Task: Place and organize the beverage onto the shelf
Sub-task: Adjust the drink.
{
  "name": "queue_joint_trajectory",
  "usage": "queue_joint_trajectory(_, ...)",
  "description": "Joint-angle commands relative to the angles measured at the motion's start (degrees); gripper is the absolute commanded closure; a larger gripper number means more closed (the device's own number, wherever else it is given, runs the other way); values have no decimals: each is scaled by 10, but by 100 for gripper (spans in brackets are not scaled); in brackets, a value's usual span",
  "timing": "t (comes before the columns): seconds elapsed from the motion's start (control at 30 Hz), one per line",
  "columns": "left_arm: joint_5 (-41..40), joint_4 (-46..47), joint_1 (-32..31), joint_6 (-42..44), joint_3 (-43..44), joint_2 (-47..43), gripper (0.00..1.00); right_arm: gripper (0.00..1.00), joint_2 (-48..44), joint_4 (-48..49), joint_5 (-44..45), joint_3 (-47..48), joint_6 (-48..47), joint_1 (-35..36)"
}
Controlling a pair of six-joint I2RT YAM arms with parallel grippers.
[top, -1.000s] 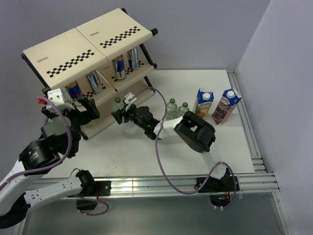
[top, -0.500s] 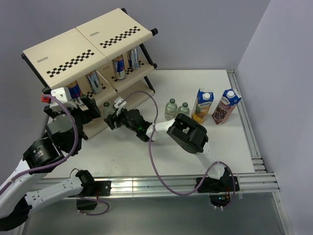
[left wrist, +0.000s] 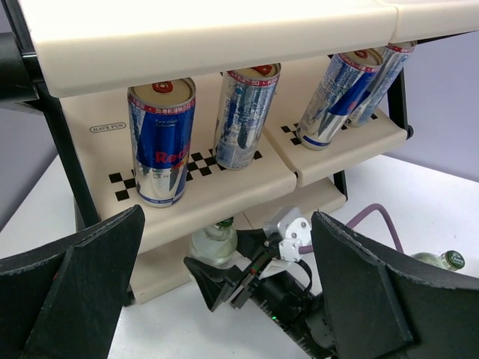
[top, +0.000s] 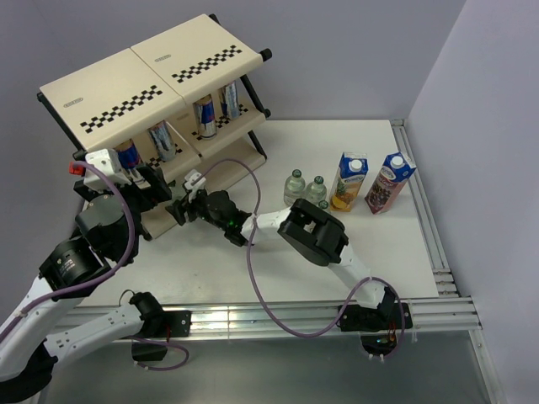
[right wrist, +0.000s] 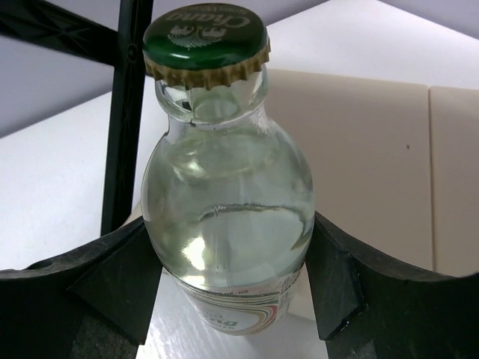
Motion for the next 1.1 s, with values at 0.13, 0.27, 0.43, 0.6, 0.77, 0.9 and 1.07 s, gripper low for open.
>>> queue_joint_trajectory(0.13,35,31,21,5,-6,-10,0,100,6,96,7,79,8,7)
queue_joint_trajectory(0.27,44,35,30,5,-9,-12,1,100,20,89,12,105,11,11)
queue_joint_trajectory(0.43,61,40,46,5,-10,-17,1,100,41,80,14,140,12,19)
queue_joint_trajectory(0.6,77,45,58,3,-12,-20,1,100,59,64,10,174,11,21)
queue_joint_trajectory(0.77,90,47,65,3,-12,-20,0,100,68,34,3,204,8,21)
queue_joint_trajectory(0.9,98,49,72,3,-12,-24,1,100,73,16,-27,220,0,21)
queue_joint_trajectory(1.07,105,52,76,2,-12,-27,1,100,71,25,-71,212,-11,21)
